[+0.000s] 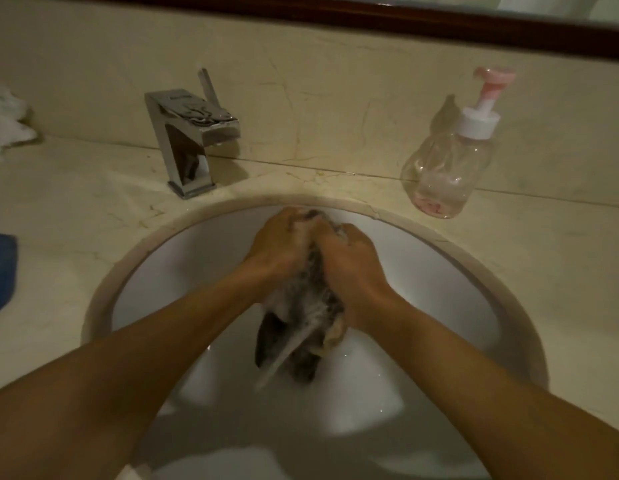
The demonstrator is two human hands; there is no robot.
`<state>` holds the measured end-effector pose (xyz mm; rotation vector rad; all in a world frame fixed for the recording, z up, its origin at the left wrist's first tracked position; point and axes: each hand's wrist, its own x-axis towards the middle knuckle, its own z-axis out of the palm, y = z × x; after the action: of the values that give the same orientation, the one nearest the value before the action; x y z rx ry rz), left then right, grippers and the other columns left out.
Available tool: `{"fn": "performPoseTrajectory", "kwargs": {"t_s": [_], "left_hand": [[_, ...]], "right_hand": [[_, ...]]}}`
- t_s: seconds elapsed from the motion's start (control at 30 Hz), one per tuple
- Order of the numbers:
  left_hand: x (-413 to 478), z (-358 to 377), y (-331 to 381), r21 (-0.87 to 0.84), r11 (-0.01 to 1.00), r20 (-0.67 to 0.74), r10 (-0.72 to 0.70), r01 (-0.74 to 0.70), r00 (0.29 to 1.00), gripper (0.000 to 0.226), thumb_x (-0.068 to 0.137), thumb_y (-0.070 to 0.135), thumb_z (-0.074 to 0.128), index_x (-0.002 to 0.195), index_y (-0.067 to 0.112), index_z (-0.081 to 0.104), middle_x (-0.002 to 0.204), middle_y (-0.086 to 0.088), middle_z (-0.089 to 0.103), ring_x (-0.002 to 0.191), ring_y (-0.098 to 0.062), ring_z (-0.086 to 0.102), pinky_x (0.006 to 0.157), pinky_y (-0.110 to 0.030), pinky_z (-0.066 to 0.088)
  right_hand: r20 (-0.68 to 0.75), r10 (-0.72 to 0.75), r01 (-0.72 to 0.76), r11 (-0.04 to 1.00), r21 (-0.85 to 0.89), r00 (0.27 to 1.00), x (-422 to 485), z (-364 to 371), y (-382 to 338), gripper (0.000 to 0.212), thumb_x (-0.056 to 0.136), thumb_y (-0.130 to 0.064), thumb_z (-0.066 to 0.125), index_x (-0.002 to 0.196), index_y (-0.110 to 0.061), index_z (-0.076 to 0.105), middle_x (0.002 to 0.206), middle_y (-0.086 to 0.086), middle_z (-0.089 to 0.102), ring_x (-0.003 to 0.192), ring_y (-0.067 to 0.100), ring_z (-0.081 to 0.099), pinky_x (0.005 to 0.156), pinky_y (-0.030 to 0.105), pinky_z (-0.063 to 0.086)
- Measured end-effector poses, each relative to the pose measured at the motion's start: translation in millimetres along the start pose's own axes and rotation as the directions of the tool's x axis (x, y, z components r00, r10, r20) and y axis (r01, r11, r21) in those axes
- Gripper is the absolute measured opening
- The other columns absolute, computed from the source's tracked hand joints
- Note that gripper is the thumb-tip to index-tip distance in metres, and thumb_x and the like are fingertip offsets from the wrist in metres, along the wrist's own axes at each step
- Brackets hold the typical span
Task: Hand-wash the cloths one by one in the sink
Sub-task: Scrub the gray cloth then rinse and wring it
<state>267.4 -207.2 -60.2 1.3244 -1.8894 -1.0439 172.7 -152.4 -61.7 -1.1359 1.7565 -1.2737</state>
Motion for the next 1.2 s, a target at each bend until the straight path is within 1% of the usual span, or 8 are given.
{"fn": "performPoseTrajectory", "kwargs": {"t_s": [0.13,0.27,0.43,0.6,0.77,0.93,1.07,1.2], "left_hand": [[-23.7,27.0,19.5,-0.08,0.995,0.041,0.061,-0.058,0.997,0.046,0.107,0.036,0.04,0.152,0.028,0.038,0.153,0.002,0.045,0.141,-0.018,0.041,0.113,-0.03,0.031],[-9.0,10.6,8.9,-0.084,0.994,-0.04,-0.07,0.066,0.997,0.052,0.107,0.036,0.043,0.156,0.026,0.029,0.159,-0.001,0.034,0.146,-0.023,0.033,0.116,-0.037,0.029],[-10.4,8.4,5.8,-0.03,0.997,0.042,-0.07,0.071,0.997,0.036,0.107,0.028,0.042,0.14,0.017,0.048,0.139,-0.003,0.052,0.129,-0.02,0.049,0.102,-0.025,0.033],[-27.3,33.5,22.1,-0.139,0.988,0.109,0.084,-0.068,0.991,0.039,0.107,0.038,0.039,0.144,0.028,0.047,0.142,0.006,0.054,0.126,-0.009,0.051,0.108,-0.024,0.041],[-10.7,11.6,10.2,-0.083,0.996,-0.03,-0.03,0.027,0.999,0.05,0.107,0.036,0.04,0.156,0.026,0.031,0.16,0.0,0.034,0.146,-0.019,0.033,0.119,-0.033,0.027],[-3.9,7.8,-1.0,-0.072,0.996,0.034,-0.058,0.06,0.998,0.045,0.108,0.034,0.035,0.149,0.017,0.041,0.147,0.0,0.046,0.138,-0.018,0.042,0.113,-0.029,0.03],[-17.1,32.6,17.4,-0.129,0.991,0.102,0.052,-0.039,0.993,0.052,0.108,0.041,0.035,0.158,0.027,0.028,0.159,0.002,0.036,0.146,-0.016,0.034,0.122,-0.037,0.026],[-12.0,22.2,12.5,-0.081,0.997,0.011,0.011,-0.01,1.0,0.051,0.108,0.039,0.035,0.157,0.027,0.029,0.161,0.001,0.032,0.148,-0.019,0.03,0.122,-0.036,0.024]], "right_hand": [[-0.113,0.091,-0.097,0.994,-0.041,0.989,16.6,-27.9,4.2,0.04,0.1,-0.042,0.055,0.086,-0.011,0.075,0.082,0.008,0.076,0.083,0.028,0.073,0.08,0.046,0.061],[0.076,0.135,-0.145,0.98,0.137,0.988,-6.5,-14.9,1.6,0.031,0.105,-0.047,0.053,0.107,-0.019,0.068,0.09,-0.003,0.071,0.08,0.014,0.069,0.054,0.016,0.052],[0.037,0.05,-0.053,0.996,0.073,0.998,-2.5,-6.4,3.3,0.025,0.104,-0.041,0.055,0.095,-0.022,0.069,0.096,0.0,0.072,0.09,0.016,0.069,0.083,0.03,0.056],[-0.107,0.079,-0.083,0.996,-0.028,0.991,33.0,-33.6,19.7,0.045,0.103,-0.037,0.055,0.121,0.002,0.064,0.107,0.009,0.071,0.081,0.018,0.067,0.056,0.015,0.05],[0.04,0.142,-0.146,0.979,0.141,0.989,9.7,-13.7,12.6,0.028,0.102,-0.041,0.059,0.108,-0.017,0.071,0.093,0.001,0.076,0.086,0.017,0.073,0.073,0.026,0.057],[0.039,0.088,-0.092,0.988,0.12,0.995,8.0,-3.7,6.8,0.021,0.1,-0.042,0.062,0.105,-0.023,0.068,0.101,0.0,0.073,0.094,0.018,0.07,0.083,0.029,0.056],[-0.109,0.095,-0.098,0.995,-0.022,0.989,26.5,-35.6,11.1,0.035,0.102,-0.036,0.056,0.085,-0.009,0.07,0.079,0.004,0.069,0.075,0.017,0.065,0.063,0.014,0.046],[0.062,0.22,-0.228,0.96,0.164,0.973,8.2,-28.6,3.7,0.028,0.103,-0.039,0.056,0.095,-0.016,0.071,0.09,0.004,0.074,0.085,0.019,0.07,0.075,0.027,0.055]]}}
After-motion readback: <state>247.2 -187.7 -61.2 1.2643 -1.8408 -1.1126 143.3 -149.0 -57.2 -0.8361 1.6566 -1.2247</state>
